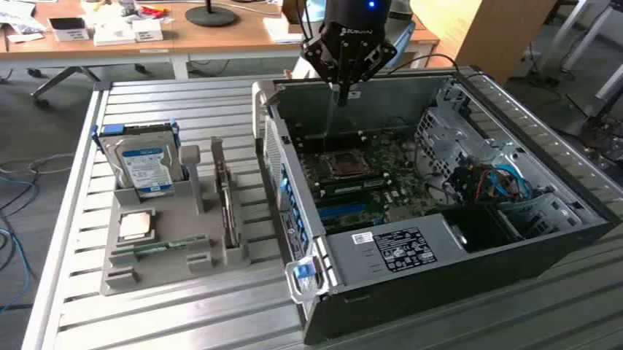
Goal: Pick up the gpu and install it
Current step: 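Reach for the gpu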
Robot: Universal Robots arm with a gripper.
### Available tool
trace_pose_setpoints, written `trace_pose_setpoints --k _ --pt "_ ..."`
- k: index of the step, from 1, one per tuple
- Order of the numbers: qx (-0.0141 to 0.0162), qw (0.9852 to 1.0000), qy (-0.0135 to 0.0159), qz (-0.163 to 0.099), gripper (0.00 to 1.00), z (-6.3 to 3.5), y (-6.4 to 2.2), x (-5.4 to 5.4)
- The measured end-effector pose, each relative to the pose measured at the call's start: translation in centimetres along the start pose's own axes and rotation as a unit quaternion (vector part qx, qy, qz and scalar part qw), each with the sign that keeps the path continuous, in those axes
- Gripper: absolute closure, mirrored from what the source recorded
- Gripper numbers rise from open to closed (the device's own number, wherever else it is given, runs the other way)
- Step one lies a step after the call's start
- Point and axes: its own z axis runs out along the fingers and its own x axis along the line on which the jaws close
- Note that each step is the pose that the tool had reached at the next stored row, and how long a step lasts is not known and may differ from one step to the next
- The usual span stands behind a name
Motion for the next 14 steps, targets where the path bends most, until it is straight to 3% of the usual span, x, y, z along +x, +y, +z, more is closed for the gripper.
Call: trace_pose_setpoints --k 14 --pt "0.0 1.0 -0.0001 0.0 0.89 0.0 -0.02 0.25"
